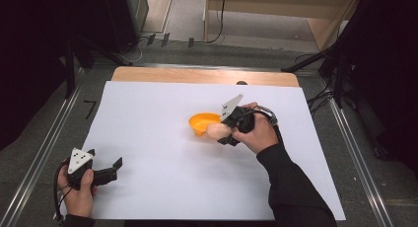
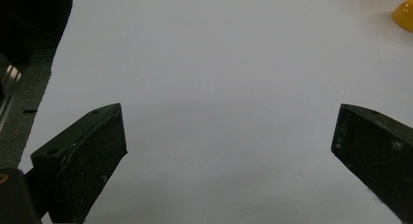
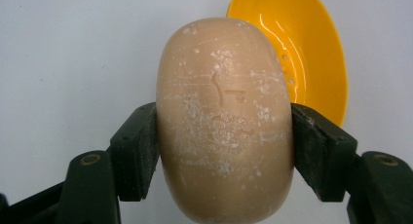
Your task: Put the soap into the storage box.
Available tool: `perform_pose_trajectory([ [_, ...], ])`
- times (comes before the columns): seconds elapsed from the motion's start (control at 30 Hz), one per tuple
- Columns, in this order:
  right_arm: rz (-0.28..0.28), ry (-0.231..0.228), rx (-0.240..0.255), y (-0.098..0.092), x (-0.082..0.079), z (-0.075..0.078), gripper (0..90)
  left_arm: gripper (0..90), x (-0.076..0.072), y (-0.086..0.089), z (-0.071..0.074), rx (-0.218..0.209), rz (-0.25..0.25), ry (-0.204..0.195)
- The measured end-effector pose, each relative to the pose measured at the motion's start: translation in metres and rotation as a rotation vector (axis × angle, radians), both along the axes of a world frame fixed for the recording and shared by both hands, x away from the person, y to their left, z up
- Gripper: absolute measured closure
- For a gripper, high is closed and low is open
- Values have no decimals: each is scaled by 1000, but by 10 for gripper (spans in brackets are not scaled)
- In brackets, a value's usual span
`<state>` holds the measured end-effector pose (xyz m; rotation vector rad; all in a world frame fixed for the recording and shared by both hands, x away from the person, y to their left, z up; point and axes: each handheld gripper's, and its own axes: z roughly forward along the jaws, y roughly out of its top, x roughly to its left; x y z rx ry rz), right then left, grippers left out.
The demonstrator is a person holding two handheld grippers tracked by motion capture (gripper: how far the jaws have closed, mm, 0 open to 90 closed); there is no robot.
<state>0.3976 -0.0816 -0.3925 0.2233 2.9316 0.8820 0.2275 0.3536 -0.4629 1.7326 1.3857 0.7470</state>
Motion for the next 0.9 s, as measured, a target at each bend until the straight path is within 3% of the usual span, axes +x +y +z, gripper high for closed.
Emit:
perform_pose_trajectory([
  [0.5, -7, -2, 27, 9, 17, 6, 328, 0, 0, 0, 0, 2, -6, 1],
  [0.63, -21, 13, 6, 10, 22, 6, 328, 0, 0, 0, 0, -1, -6, -1],
  [0.9, 9, 12, 2, 21, 30, 6, 328, 0, 0, 0, 0, 4, -7, 1],
])
